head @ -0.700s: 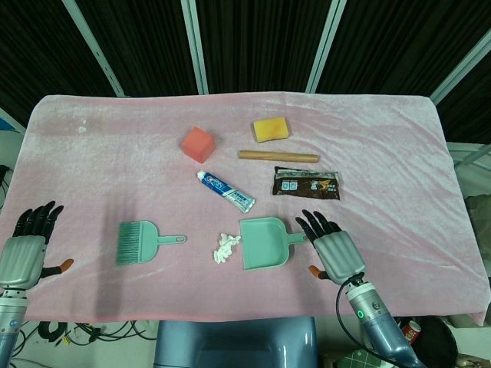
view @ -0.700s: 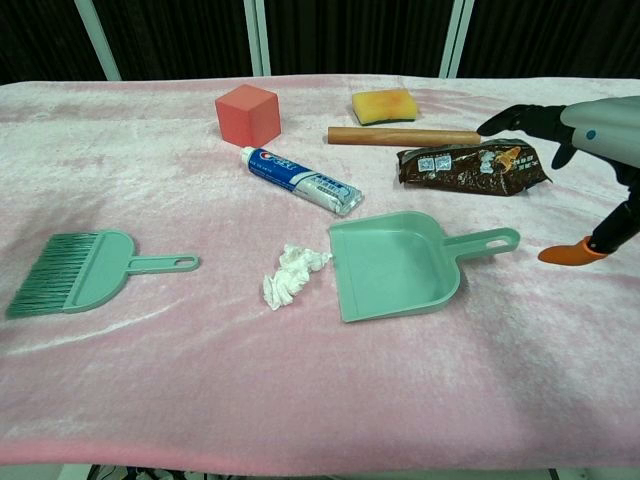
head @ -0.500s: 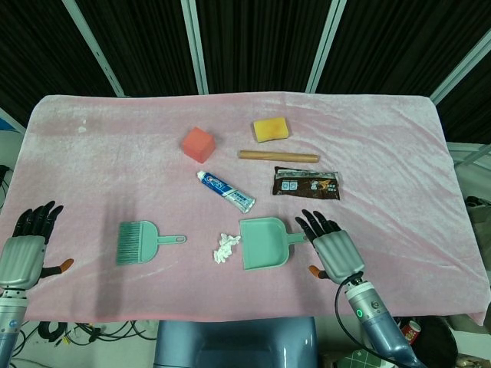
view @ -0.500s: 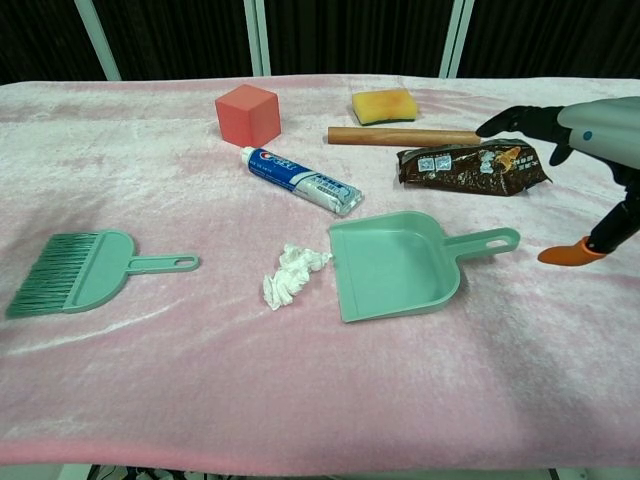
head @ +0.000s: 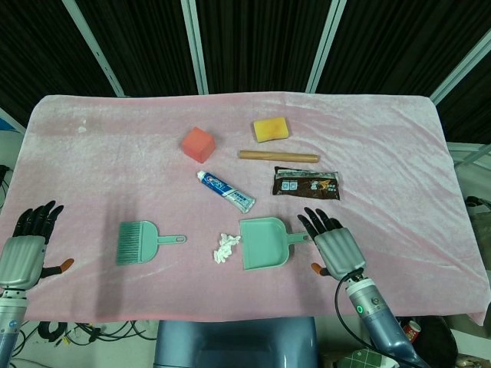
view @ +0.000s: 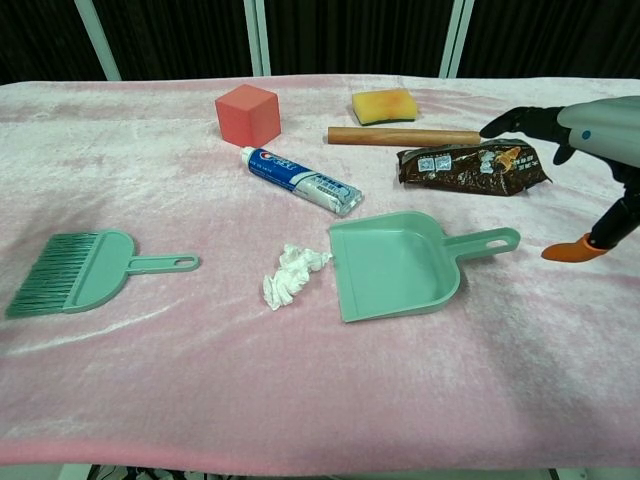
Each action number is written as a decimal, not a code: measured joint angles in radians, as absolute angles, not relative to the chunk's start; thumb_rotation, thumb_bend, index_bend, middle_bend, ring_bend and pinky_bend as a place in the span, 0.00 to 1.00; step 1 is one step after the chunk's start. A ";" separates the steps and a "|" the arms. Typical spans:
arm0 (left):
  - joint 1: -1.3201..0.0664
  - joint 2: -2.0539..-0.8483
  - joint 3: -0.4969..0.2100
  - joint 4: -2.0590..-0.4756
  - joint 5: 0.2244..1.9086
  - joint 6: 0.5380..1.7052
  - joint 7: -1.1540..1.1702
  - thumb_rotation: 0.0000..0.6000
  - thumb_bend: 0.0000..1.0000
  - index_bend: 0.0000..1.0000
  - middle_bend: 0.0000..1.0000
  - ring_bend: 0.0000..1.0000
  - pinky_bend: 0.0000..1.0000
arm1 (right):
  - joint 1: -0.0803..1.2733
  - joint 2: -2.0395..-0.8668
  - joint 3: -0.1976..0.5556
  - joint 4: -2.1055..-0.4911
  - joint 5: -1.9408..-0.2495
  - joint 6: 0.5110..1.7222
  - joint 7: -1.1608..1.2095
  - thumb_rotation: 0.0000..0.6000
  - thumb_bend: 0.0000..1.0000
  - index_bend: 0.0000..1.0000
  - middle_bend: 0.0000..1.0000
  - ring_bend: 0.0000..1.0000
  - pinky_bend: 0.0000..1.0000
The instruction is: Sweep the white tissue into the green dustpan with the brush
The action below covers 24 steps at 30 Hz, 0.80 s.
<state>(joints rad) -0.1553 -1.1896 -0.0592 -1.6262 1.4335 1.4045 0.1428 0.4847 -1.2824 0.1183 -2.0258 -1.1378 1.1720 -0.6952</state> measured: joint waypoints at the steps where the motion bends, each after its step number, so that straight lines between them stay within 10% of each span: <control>1: -0.155 -1.190 -0.060 -1.626 1.430 1.404 0.143 1.00 0.00 0.00 0.00 0.00 0.01 | 0.487 -1.283 0.120 -2.024 -1.133 1.172 -0.695 1.00 0.10 0.00 0.00 0.00 0.21; 9: -0.156 -1.187 -0.063 -1.630 1.426 1.405 0.142 1.00 0.00 0.00 0.00 0.00 0.01 | 0.517 -1.296 0.123 -1.995 -1.096 1.164 -0.708 1.00 0.10 0.00 0.00 0.02 0.23; 16: -0.163 -1.184 -0.066 -1.644 1.427 1.403 0.154 1.00 0.00 0.00 0.00 0.00 0.01 | 0.551 -1.319 0.139 -1.952 -1.084 1.165 -0.736 1.00 0.19 0.05 0.27 0.68 0.81; 24: -0.175 -1.179 -0.072 -1.668 1.428 1.394 0.170 1.00 0.00 0.00 0.00 0.00 0.01 | 0.592 -1.343 0.150 -1.908 -1.034 1.143 -0.765 1.00 0.20 0.18 0.35 0.87 0.96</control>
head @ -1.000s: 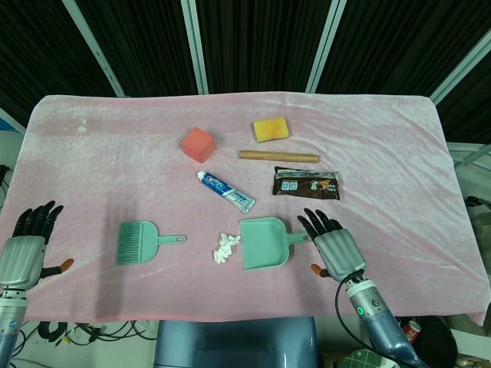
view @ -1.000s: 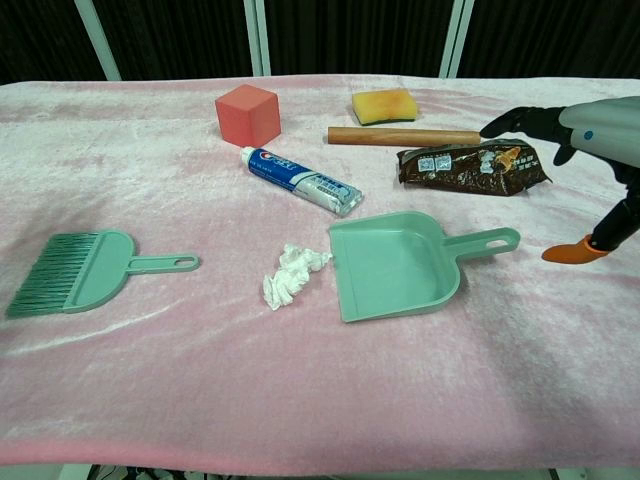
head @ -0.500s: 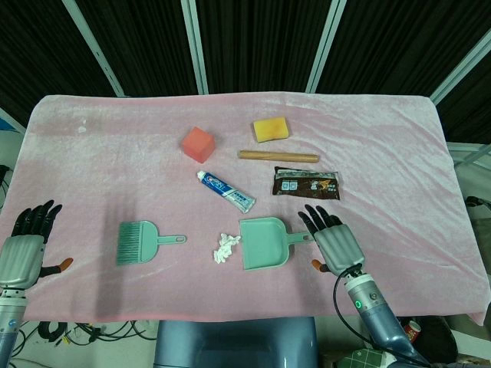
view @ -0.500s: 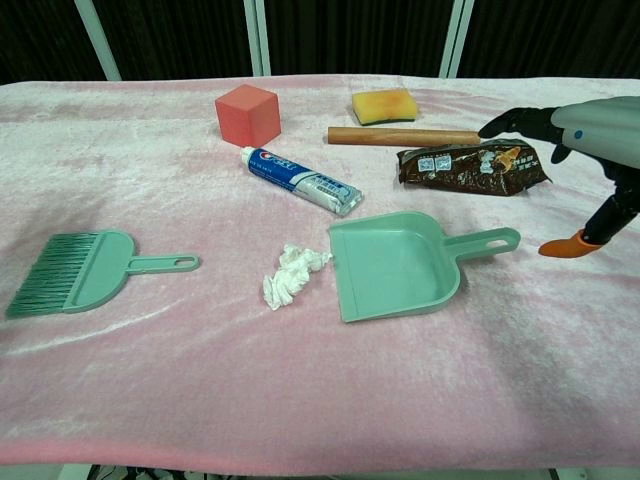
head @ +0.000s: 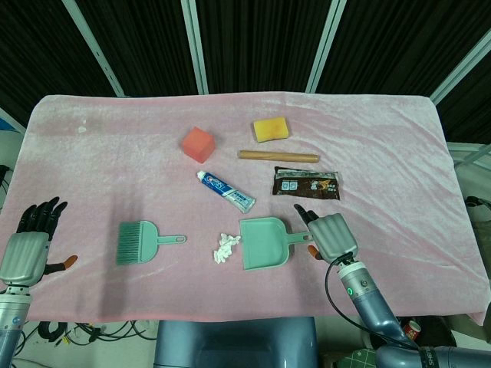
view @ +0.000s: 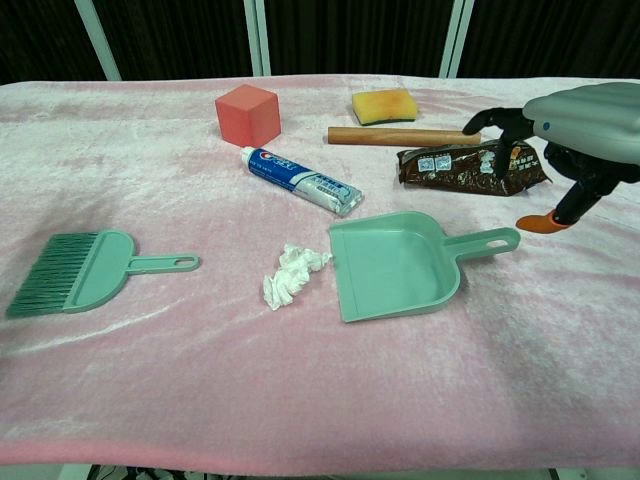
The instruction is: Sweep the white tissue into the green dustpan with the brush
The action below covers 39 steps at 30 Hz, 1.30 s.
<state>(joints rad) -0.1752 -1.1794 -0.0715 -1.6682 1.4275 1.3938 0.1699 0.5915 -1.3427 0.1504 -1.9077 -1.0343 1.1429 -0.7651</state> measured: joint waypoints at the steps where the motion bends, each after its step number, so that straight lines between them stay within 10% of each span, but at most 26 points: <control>1: -0.178 -1.179 -0.072 -1.673 1.427 1.390 0.173 1.00 0.00 0.00 0.00 0.00 0.01 | 0.595 -1.346 0.151 -1.904 -1.021 1.139 -0.769 1.00 0.20 0.19 0.35 0.88 0.96; 39: -0.241 -1.149 -0.098 -1.780 1.385 1.347 0.245 1.00 0.00 0.00 0.00 0.00 0.01 | 0.707 -1.502 0.109 -1.747 -0.802 1.131 -0.806 1.00 0.29 0.46 0.42 0.88 0.96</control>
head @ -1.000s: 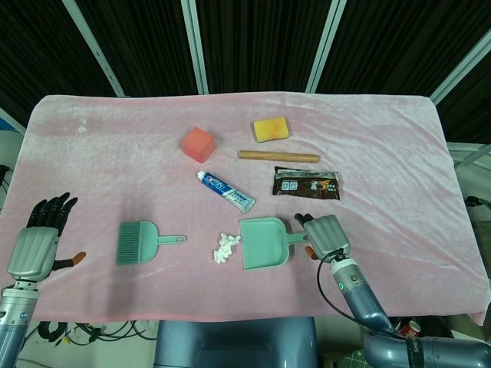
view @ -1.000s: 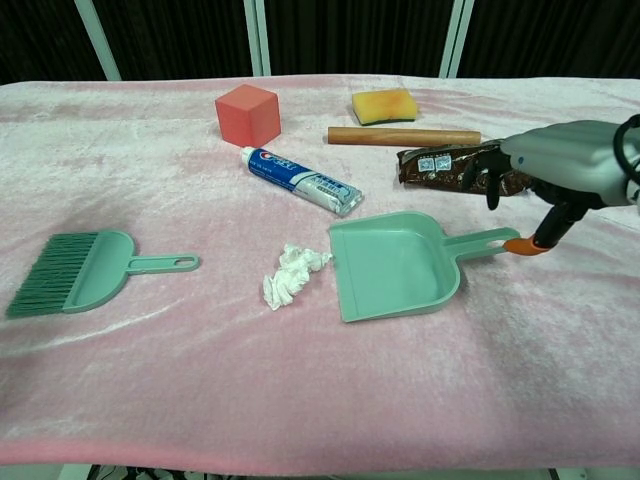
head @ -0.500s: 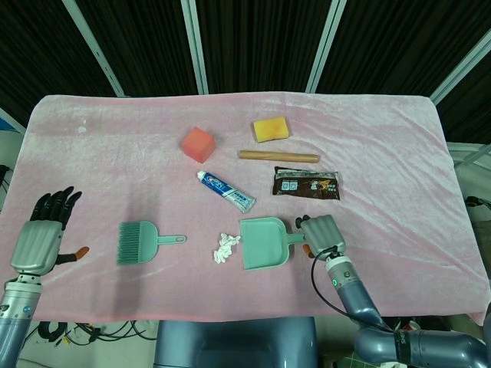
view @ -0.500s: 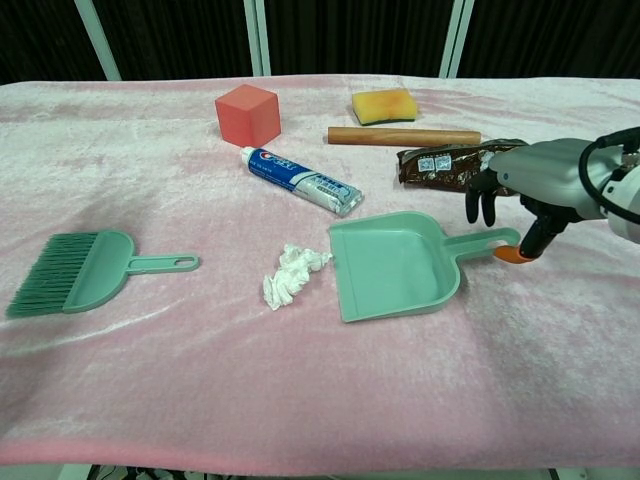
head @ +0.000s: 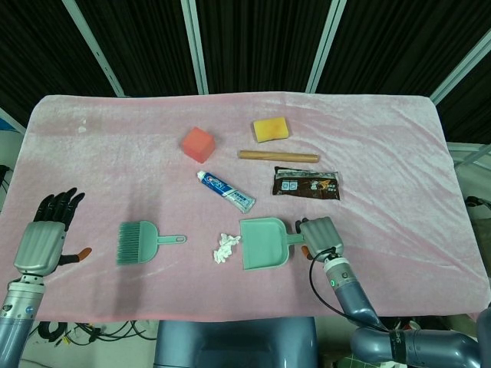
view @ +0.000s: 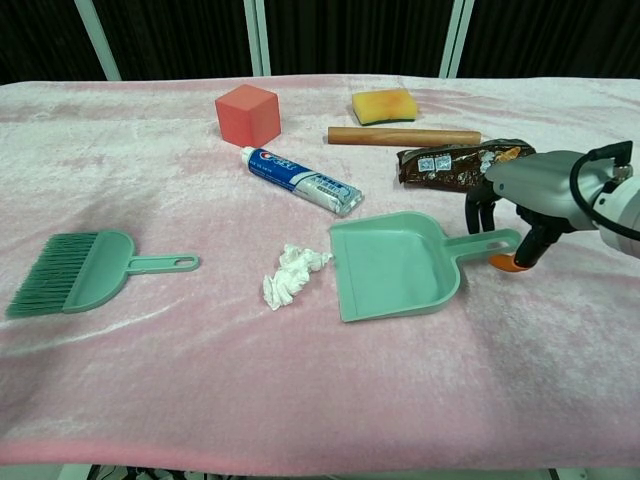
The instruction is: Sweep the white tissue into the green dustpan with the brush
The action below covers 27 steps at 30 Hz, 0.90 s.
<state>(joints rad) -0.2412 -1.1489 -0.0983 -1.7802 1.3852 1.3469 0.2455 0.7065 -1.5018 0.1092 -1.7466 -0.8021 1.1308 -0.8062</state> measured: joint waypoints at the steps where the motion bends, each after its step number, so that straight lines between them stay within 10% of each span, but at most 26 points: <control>1: -0.242 -1.149 -0.099 -1.778 1.383 1.345 0.243 1.00 0.00 0.00 0.00 0.00 0.01 | 0.707 -1.503 0.108 -1.744 -0.801 1.131 -0.806 1.00 0.30 0.47 0.43 0.88 0.96; 15: -0.272 -1.153 -0.103 -1.790 1.366 1.310 0.276 1.00 0.00 0.02 0.00 0.01 0.12 | 0.717 -1.476 0.099 -1.774 -0.838 1.135 -0.791 1.00 0.47 0.69 0.66 0.89 0.96; 22: -0.334 -1.168 -0.130 -1.838 1.316 1.255 0.394 1.00 0.10 0.25 0.19 0.69 0.83 | 0.729 -1.433 0.100 -1.825 -0.827 1.127 -0.798 1.00 0.47 0.69 0.66 0.89 0.96; 27: -0.394 -1.214 -0.151 -1.852 1.264 1.209 0.488 1.00 0.13 0.35 0.37 0.86 1.00 | 0.733 -1.416 0.096 -1.845 -0.815 1.125 -0.794 1.00 0.47 0.69 0.66 0.89 0.96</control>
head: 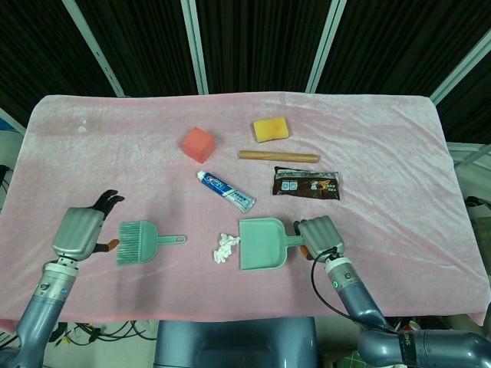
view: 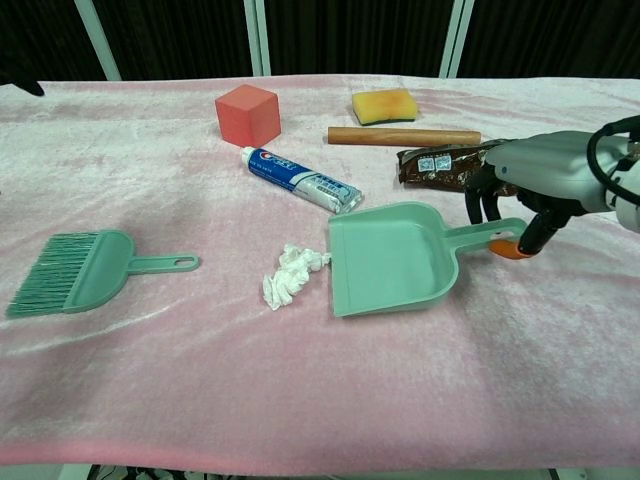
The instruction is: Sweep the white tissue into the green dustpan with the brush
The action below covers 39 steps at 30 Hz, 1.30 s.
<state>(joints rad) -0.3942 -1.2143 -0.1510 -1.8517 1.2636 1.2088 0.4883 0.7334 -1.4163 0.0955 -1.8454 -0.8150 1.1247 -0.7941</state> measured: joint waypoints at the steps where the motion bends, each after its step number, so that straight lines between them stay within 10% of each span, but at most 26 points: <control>1: -0.408 -1.228 -0.155 -1.852 1.244 1.197 0.511 1.00 0.13 0.36 0.39 0.87 1.00 | 0.734 -1.415 0.095 -1.847 -0.814 1.125 -0.793 1.00 0.47 0.69 0.66 0.89 0.96; 39: -0.673 -1.605 -0.146 -1.665 0.740 1.125 0.838 1.00 0.25 0.45 0.46 0.89 1.00 | 0.744 -1.374 0.072 -1.827 -0.793 1.106 -0.732 1.00 0.47 0.69 0.66 0.89 0.95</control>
<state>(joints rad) -0.6730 -1.6051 -0.1455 -1.6655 0.7399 1.1246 0.8376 0.7443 -1.3743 0.0724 -1.8269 -0.7931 1.1061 -0.7324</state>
